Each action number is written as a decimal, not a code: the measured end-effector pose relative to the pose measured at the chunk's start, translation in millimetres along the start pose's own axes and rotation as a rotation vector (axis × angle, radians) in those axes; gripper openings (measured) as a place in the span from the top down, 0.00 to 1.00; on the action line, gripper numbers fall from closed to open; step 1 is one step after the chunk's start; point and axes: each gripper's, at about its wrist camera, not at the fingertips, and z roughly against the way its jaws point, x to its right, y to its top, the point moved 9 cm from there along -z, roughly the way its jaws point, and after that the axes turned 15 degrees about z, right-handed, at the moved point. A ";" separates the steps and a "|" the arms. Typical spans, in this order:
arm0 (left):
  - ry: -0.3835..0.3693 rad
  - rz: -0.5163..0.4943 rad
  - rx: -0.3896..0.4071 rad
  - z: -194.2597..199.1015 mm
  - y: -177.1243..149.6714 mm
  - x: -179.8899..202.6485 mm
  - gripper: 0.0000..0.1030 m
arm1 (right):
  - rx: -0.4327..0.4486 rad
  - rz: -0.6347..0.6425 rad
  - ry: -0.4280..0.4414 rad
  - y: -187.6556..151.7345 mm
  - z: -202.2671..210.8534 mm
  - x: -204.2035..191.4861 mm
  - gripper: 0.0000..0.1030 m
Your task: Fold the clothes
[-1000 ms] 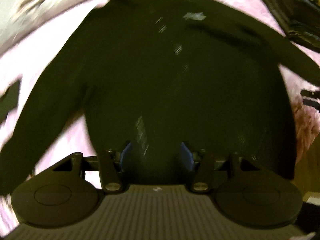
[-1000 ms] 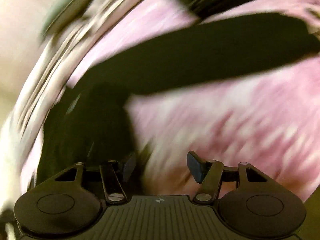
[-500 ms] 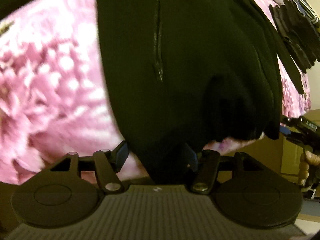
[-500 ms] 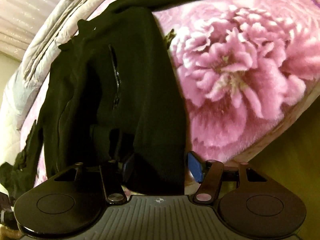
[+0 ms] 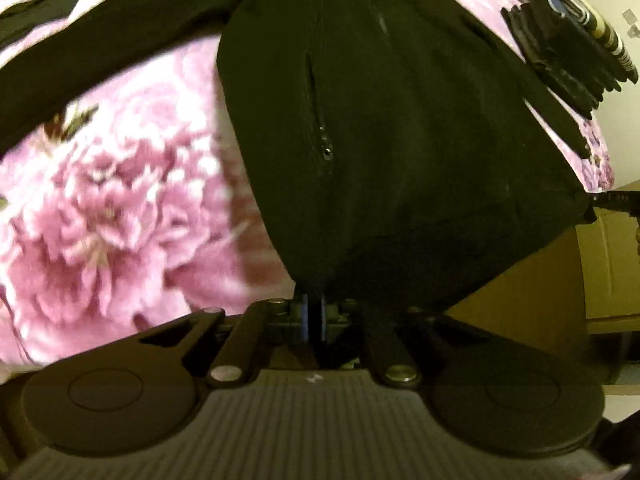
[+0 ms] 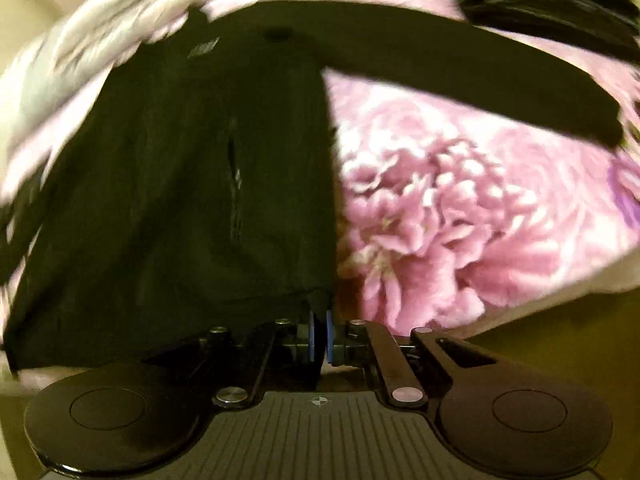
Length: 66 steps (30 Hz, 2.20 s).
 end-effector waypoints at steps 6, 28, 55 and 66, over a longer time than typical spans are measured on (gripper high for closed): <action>0.075 0.009 -0.070 -22.0 -25.2 -8.7 0.92 | -0.092 -0.078 -0.042 -27.1 -43.4 4.5 0.92; 0.277 0.051 0.297 130.8 76.0 -107.4 0.58 | 0.090 0.128 0.133 94.6 -7.8 -180.9 0.23; 0.203 -0.194 0.038 74.8 213.6 -376.6 0.79 | 0.042 0.083 -0.022 180.5 -115.2 -444.6 0.22; 0.183 -0.149 0.201 174.7 186.5 -305.8 0.61 | 0.156 -0.155 -0.237 122.1 0.6 -357.3 0.07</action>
